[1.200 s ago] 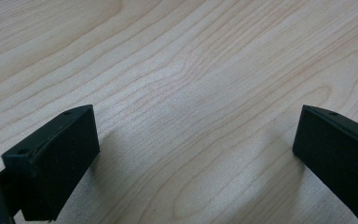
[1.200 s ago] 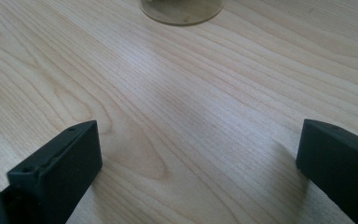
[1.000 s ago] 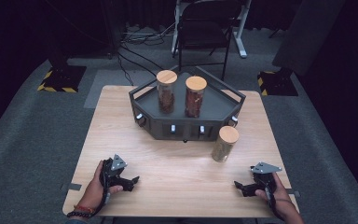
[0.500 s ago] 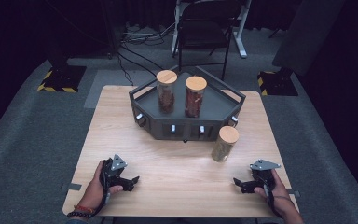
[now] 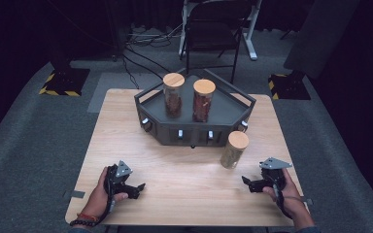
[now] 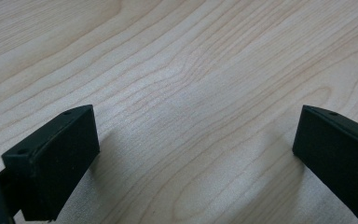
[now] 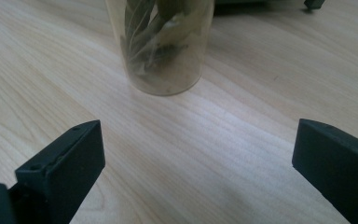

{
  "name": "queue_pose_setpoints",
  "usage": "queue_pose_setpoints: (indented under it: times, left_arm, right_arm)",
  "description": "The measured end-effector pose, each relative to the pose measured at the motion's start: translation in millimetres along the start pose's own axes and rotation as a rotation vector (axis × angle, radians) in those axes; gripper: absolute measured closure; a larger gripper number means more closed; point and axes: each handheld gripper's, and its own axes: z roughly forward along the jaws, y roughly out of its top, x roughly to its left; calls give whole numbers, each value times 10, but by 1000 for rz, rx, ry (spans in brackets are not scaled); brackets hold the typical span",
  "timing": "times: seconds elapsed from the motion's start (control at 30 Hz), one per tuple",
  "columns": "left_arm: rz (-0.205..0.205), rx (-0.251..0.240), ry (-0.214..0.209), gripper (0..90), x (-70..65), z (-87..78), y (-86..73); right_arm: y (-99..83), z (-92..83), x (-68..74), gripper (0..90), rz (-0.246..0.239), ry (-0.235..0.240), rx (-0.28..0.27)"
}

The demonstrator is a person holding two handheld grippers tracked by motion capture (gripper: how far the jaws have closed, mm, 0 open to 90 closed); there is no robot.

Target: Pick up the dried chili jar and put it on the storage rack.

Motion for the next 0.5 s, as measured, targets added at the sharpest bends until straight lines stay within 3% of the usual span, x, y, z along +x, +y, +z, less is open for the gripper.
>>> queue_pose_setpoints:
  times: [0.5]
  left_arm:
    - [1, 0, 0, 2, 0, 1, 1]
  right_arm:
    - [148, -10, -8, 23, 6, 2, -21]
